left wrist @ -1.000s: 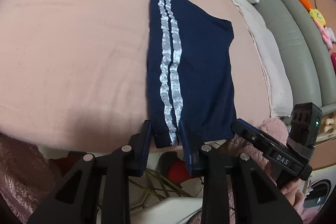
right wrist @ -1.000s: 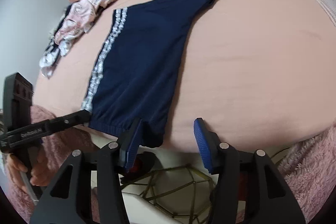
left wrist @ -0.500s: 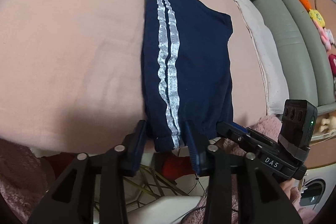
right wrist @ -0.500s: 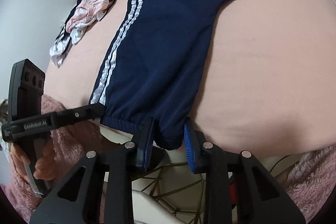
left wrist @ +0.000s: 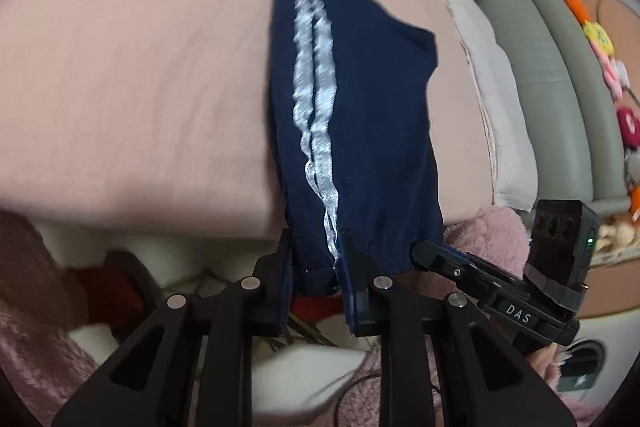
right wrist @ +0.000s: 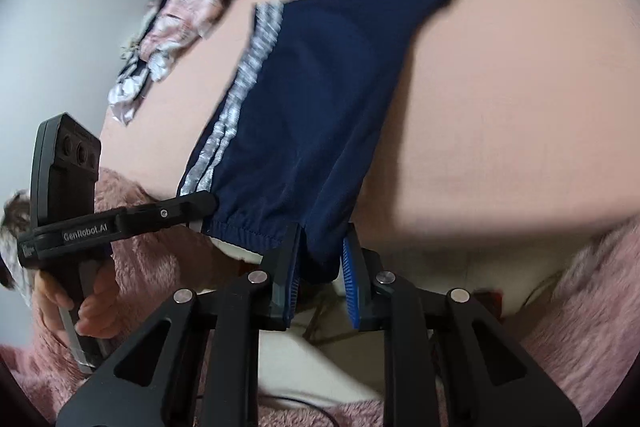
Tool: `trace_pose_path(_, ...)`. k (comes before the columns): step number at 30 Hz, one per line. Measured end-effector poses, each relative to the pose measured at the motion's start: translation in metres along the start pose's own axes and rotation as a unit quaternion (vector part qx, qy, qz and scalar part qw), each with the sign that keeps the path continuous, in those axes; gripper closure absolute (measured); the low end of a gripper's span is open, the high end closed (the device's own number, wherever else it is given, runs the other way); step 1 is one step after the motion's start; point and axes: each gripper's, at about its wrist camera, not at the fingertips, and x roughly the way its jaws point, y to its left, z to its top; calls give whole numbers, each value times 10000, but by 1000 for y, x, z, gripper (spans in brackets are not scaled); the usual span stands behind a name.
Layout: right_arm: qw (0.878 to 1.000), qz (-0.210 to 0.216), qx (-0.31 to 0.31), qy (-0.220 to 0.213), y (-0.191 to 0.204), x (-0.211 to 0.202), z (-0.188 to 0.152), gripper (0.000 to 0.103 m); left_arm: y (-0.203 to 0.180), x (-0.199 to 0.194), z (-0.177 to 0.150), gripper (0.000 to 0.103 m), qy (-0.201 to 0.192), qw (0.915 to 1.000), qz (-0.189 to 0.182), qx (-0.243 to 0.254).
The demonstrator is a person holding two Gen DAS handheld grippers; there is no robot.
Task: Fold clothes
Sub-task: 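Lift the waistband with both grippers and fold it over the legs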
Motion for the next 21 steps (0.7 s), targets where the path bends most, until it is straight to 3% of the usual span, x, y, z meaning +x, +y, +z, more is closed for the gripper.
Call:
trace_pose_path(5, 9995, 246, 45, -217, 4, -13, 25, 84, -9, -18, 19, 82, -139, 9994, -306, -7)
trace_pose_path(8, 9986, 286, -69, -444, 13, -24, 48, 84, -20, -25, 52, 82, -150, 9982, -582, 47)
trace_pose_path(10, 9971, 322, -205, -653, 20, -29, 76, 83, -29, -27, 82, 81, -268, 9978, -576, 207)
trace_pose_path(11, 9960, 362, -228, -789, 20, -32, 90, 82, -30, -27, 94, 78, -364, 9976, -550, 230)
trace_pose_path(12, 9958, 275, -167, -863, 18, -30, 103, 79, -29, -25, 110, 65, -493, 9970, -538, 264)
trace_pose_path(14, 9952, 48, -14, -982, 11, -24, 130, 60, -24, -24, 133, 41, -739, 9960, -422, 273)
trace_pose_path(17, 9936, -268, -41, -1097, 4, -17, 148, 56, -13, -27, 152, 41, -1057, 9933, -279, 387)
trace_pose_path(18, 9930, -367, -105, -1122, 2, -15, 149, 56, -14, -29, 151, 41, -1103, 9920, -246, 571)
trace_pose_path(21, 9902, -666, -296, -1194, -3, -10, 152, 52, -22, -23, 141, 41, -1141, 9833, 298, 1385)
